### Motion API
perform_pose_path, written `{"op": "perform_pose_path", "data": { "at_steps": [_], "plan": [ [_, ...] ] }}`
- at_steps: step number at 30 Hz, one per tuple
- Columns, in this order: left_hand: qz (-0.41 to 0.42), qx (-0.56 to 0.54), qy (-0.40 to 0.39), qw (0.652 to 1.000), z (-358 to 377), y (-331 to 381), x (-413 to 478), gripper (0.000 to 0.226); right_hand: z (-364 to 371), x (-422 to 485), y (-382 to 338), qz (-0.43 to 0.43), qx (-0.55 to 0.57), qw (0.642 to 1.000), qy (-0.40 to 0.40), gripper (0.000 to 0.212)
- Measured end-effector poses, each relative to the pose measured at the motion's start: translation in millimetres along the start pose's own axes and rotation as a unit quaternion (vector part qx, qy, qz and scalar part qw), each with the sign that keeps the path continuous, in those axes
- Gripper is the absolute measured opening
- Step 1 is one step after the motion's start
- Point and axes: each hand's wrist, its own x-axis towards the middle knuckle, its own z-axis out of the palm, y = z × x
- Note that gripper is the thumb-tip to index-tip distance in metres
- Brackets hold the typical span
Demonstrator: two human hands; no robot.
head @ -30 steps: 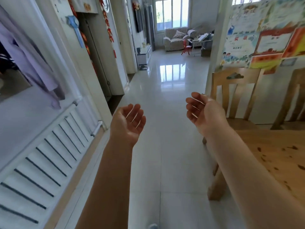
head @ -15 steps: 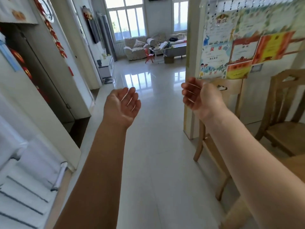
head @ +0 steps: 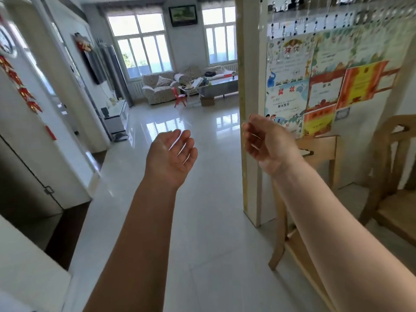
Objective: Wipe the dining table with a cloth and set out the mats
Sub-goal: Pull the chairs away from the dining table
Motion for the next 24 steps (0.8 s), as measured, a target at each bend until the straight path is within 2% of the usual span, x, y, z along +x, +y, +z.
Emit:
{"op": "perform_pose_path", "data": {
  "at_steps": [9,14,19,24],
  "plan": [
    [-0.053,0.006,-0.046,0.998,34,-23,165,0.016,-16,146,8,0.0,-0.005,0.995,0.1,0.011],
    [-0.126,0.026,-0.108,0.986,74,-52,261,0.018,-34,222,10,-0.022,0.002,0.985,0.171,0.013],
    [-0.186,0.07,-0.159,0.967,111,-69,350,0.016,-49,286,7,-0.054,-0.004,0.961,0.272,0.012],
    [-0.258,0.124,-0.214,0.934,141,-106,424,0.012,-73,338,9,-0.085,-0.004,0.925,0.371,0.013]
  ]
}}
